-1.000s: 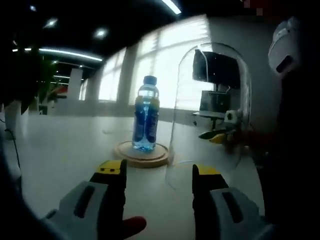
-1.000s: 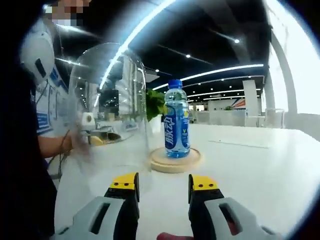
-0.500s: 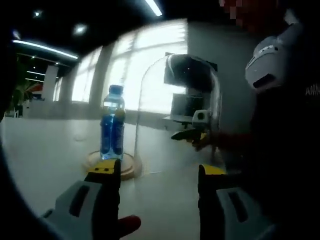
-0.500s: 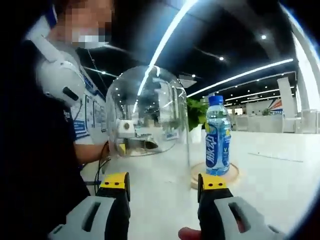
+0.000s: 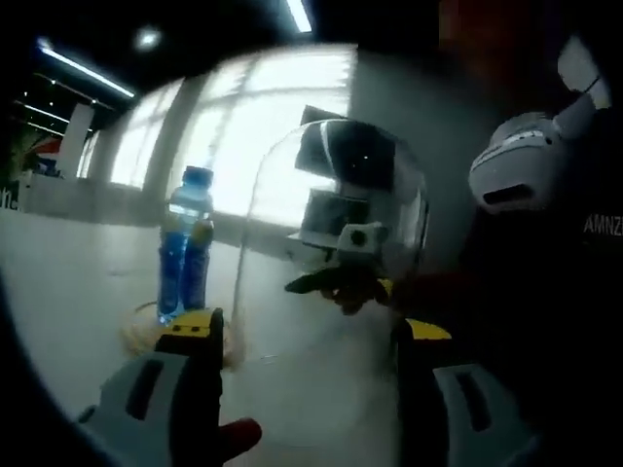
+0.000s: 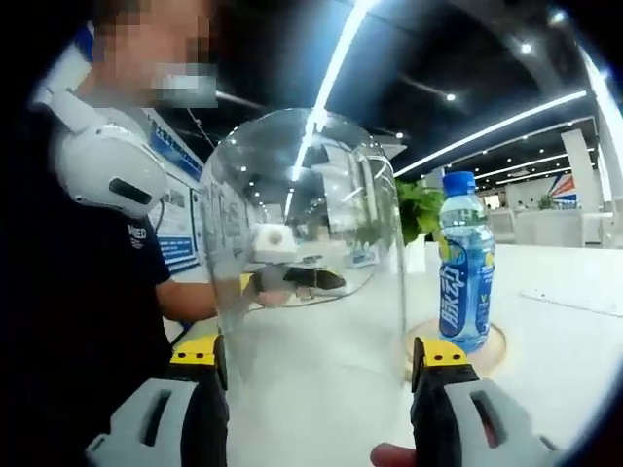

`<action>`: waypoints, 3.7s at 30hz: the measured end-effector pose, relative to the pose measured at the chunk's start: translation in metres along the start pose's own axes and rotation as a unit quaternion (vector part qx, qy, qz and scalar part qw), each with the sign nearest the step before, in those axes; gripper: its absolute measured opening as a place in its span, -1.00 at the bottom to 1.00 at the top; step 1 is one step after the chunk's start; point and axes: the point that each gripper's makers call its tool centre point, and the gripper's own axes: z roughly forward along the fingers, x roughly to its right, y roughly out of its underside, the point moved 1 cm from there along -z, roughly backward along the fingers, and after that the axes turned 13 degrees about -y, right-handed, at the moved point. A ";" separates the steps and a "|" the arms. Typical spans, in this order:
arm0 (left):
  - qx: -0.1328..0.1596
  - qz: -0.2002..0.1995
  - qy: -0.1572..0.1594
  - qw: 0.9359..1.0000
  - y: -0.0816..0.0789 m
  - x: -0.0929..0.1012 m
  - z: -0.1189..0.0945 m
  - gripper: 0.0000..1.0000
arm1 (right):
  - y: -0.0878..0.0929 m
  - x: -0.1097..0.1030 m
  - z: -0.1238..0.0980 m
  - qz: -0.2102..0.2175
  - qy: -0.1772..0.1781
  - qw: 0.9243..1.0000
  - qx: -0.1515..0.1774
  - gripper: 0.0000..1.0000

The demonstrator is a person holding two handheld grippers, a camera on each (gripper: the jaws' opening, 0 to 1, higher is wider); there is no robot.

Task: Open the cover put in the Mizone put the cover back on

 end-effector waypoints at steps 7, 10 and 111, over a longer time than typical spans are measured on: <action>-0.031 0.019 0.030 0.999 0.007 0.003 0.016 0.41 | 0.000 0.001 0.013 -0.003 -0.021 1.000 -0.017 0.51; -0.035 0.021 0.034 0.999 0.009 0.005 0.017 0.42 | -0.001 0.002 0.015 -0.005 -0.024 1.000 -0.018 0.55; -0.007 0.068 -0.030 0.997 -0.224 0.032 0.068 0.67 | -0.253 0.013 0.025 -0.058 -0.108 0.991 0.051 0.80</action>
